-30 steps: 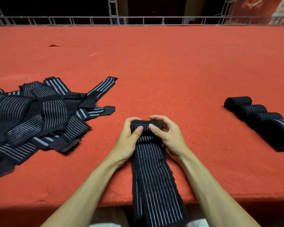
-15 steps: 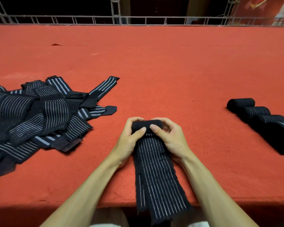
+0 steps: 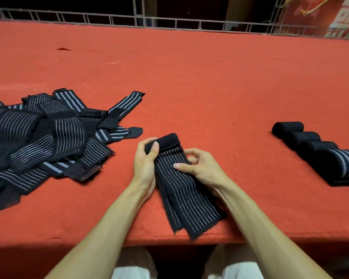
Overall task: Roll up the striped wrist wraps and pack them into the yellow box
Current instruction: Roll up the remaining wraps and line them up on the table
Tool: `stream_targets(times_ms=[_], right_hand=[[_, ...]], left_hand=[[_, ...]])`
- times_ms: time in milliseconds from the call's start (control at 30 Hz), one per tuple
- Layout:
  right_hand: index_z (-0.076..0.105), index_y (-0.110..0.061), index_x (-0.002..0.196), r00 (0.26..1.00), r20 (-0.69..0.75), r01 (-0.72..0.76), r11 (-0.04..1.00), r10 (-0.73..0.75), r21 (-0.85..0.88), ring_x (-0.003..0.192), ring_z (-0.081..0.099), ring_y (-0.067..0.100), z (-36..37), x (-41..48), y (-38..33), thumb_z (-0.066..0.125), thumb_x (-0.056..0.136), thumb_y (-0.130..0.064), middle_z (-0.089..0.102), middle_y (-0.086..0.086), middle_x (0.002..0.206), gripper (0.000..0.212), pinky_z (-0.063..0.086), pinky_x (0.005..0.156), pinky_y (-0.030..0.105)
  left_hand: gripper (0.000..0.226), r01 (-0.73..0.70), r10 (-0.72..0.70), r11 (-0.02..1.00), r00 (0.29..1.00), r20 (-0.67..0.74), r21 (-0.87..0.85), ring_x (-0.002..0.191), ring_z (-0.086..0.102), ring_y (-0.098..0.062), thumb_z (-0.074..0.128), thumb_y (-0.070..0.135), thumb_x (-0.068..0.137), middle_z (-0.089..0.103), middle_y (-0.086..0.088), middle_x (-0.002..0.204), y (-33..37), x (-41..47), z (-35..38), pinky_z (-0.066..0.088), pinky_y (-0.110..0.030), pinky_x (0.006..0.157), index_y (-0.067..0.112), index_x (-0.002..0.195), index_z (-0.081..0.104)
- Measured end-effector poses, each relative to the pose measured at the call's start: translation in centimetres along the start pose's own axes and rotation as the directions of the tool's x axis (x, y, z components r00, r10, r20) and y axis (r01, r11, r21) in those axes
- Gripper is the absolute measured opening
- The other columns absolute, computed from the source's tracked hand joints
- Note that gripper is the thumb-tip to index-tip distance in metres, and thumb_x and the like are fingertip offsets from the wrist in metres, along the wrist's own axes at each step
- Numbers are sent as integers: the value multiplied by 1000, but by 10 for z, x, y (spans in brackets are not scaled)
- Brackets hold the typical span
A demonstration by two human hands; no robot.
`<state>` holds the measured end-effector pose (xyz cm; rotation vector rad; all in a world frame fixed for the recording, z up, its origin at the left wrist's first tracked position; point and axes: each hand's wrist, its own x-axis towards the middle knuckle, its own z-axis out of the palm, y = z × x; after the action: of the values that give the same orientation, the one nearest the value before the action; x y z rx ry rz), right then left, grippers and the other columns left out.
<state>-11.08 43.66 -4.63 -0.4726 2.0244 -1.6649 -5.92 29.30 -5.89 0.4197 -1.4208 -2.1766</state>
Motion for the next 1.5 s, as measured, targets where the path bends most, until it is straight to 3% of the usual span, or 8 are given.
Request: stream_targets(times_ms=[267, 500, 600, 733, 900, 1067, 1233, 1500], right_hand=[[44, -10, 132, 976, 215, -79, 977, 36, 196, 91, 69, 22, -7, -16, -9, 76, 74, 6, 70, 9, 103, 68, 58, 80, 35], [67, -16, 109, 1000, -21, -19, 998, 20, 65, 83, 67, 9, 2, 3, -13, 58, 86, -62, 73, -1, 95, 52, 51, 71, 25], [69, -18, 90, 987, -152, 56, 997, -46, 57, 71, 62, 3, 7, 10, -7, 60, 92, -43, 69, -9, 78, 27, 46, 63, 18], [65, -13, 98, 985, -118, 150, 957, -124, 247, 76, 64, 11, 2, 10, 5, 63, 92, -22, 69, 0, 85, 10, 51, 66, 24], [63, -17, 105, 968, -73, 249, 908, -238, 336, 84, 61, 20, -1, 10, 12, 71, 84, -9, 65, 4, 94, 24, 53, 70, 29], [58, -14, 100, 943, -62, 321, 852, -326, 413, 77, 63, 18, -2, 9, 13, 69, 73, -3, 60, 9, 99, 31, 55, 65, 30], [63, -15, 104, 945, -67, 321, 870, -320, 375, 87, 62, 18, -1, 9, 14, 71, 77, -13, 63, 4, 99, 28, 53, 74, 31], [64, -12, 111, 966, -147, 246, 933, -214, 264, 93, 62, 21, 6, 9, 10, 63, 84, -45, 68, 8, 103, 43, 51, 91, 48]], left_hand=[[17, 30, -30, 1000, 994, 103, -6, 80, 65, -21, 51, 2, 92, 66, -9, 93, 6, -6, -2, 56, -35, 68, 13, 102, 58], [29, -55, 32, 993, 977, 209, 106, 98, 60, -23, 54, 3, 61, 66, 0, 100, 2, -5, -2, 48, -38, 90, 12, 87, 62], [32, -141, 91, 971, 965, 248, 195, 113, 57, -26, 55, 3, 63, 64, 2, 107, -2, -5, -3, 43, -43, 102, 16, 89, 66], [39, -186, 73, 936, 933, 352, 299, 112, 55, -23, 63, 24, 69, 55, -12, 123, -3, -6, -2, 46, -39, 97, 35, 107, 64], [30, -94, 14, 959, 958, 285, 266, 91, 60, -5, 51, 32, 98, 57, 3, 104, -5, -6, 5, 51, -17, 76, 23, 126, 44], [47, -132, 25, 920, 959, 282, 368, 92, 59, -2, 42, 66, 83, 58, 8, 104, -7, -5, 5, 50, -24, 85, 30, 112, 47], [10, -162, 62, 927, 956, 288, 337, 83, 58, -2, 47, 31, 99, 58, 7, 94, -6, -8, 4, 48, -21, 75, 23, 105, 47], [30, -234, 154, 957, 910, 385, 171, 83, 56, -3, 60, 14, 83, 57, 4, 93, -8, -5, -4, 49, -19, 75, 13, 111, 50]])
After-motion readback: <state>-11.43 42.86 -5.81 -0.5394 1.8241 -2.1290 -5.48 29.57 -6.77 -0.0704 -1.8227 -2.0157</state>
